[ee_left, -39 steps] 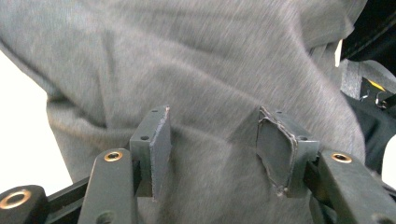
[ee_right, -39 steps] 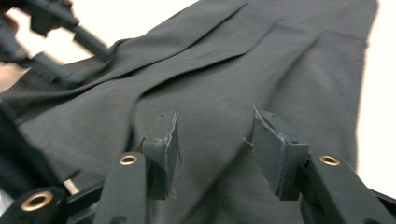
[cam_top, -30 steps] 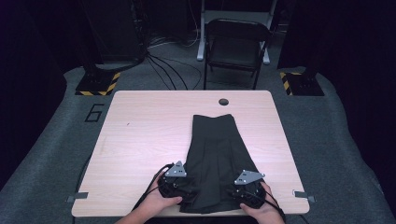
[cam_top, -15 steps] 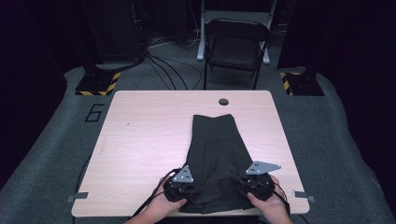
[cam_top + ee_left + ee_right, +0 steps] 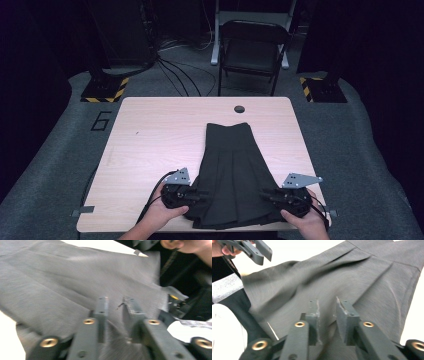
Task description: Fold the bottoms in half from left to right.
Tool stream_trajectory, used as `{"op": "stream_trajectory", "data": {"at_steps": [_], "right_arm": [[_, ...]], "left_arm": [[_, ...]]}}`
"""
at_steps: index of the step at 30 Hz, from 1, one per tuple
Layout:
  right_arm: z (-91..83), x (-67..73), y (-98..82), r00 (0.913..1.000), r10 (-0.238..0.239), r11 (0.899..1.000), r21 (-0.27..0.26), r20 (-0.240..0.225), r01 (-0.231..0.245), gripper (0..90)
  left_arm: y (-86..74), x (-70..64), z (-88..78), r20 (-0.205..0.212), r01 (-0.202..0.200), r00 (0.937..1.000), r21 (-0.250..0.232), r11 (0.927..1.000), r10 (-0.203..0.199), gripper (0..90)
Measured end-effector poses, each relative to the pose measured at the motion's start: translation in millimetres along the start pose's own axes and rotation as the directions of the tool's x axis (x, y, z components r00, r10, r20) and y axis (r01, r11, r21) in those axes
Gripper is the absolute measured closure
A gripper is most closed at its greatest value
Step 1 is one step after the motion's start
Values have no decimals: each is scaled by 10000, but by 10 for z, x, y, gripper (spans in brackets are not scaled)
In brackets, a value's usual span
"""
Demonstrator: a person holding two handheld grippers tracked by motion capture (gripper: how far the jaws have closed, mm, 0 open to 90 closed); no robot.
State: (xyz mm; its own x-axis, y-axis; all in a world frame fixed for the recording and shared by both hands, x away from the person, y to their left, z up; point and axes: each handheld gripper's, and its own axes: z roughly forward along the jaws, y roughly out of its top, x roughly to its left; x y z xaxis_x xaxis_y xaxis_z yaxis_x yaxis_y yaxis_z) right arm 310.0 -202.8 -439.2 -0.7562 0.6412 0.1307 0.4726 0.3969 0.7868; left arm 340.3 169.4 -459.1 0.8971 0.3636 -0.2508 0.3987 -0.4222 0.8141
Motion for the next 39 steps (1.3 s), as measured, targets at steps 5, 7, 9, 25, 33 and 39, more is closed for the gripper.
{"op": "stream_trajectory", "data": {"at_steps": [5, 7, 9, 25, 33, 39], "right_arm": [[-7, -46, -54, 9983, 16, 9997, 238, 581, -30, 657], [28, -112, -131, 9953, 253, 9977, 603, 931, -310, 655], [63, -168, -197, 9915, 432, 9947, 871, 1229, -541, 655], [293, -279, -545, 9836, 555, 9623, 2534, 1715, -984, 675], [286, -292, -545, 9850, 733, 9592, 2595, 1561, -1125, 671], [288, -304, -517, 9852, 590, 9573, 2708, 1608, -1015, 641]], "left_arm": [[-42, 89, 1, -530, 190, 9984, -5, 9998, -190, 567], [-59, 110, 24, -726, 135, 9973, 77, 9999, -129, 537], [-77, 138, 55, -874, -1, 9962, 360, 9994, 32, 523], [-245, 174, 446, -991, 20, 9950, 1754, 9845, 157, 459], [-338, 110, 530, -1273, -531, 9890, 1661, 9847, 748, 459], [-329, 104, 519, -1380, -408, 9883, 1670, 9851, 644, 459]]}}
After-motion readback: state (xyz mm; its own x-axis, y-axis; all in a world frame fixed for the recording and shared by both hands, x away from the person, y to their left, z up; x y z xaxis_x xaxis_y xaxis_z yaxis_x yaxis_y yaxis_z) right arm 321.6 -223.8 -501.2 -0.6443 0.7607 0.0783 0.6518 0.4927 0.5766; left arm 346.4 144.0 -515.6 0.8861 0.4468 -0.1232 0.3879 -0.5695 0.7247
